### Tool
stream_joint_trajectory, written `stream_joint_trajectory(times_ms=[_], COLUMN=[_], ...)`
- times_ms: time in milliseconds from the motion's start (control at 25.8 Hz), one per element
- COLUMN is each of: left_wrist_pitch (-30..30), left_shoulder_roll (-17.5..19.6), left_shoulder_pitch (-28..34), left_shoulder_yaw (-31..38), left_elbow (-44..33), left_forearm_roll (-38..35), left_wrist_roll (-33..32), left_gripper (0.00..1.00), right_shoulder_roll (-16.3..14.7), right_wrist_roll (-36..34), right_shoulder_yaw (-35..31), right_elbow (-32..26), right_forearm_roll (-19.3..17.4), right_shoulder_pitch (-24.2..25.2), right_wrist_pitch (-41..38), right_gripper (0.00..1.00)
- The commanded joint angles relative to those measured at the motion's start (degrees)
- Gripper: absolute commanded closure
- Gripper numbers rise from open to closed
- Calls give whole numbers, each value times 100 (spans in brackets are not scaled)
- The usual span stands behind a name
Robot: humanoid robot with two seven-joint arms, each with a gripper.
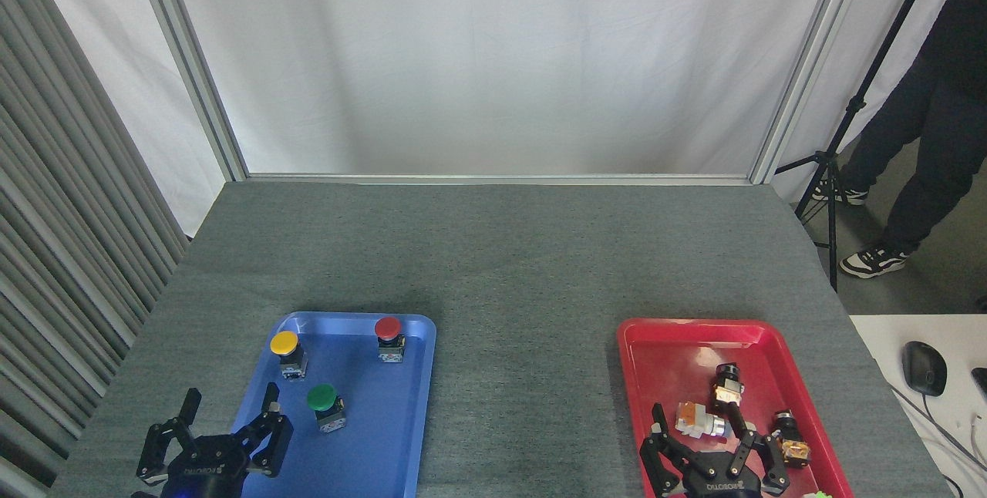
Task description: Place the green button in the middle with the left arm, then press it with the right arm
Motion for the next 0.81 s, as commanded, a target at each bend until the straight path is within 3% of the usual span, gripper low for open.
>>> stream_joint_trajectory(times_ms=[0, 774], left_wrist_pitch=[-3, -73], left_shoulder_roll=[0, -53], left_shoulder_pitch=[3, 126], left_shoulder_yaw=[3, -5], left_elbow=[0, -141], left_forearm_roll=[9, -9], left_wrist_roll=[11, 353], left_gripper=[1, 1], right_shoulder_roll=[-3, 32], right_wrist_roll=[3, 12], right_shoulder_yaw=[1, 1], right_elbow=[0, 9], right_forearm_roll=[-1, -1], right_shoulder_pitch=[0, -26], right_wrist_pitch=[1, 10], right_gripper=[0, 0])
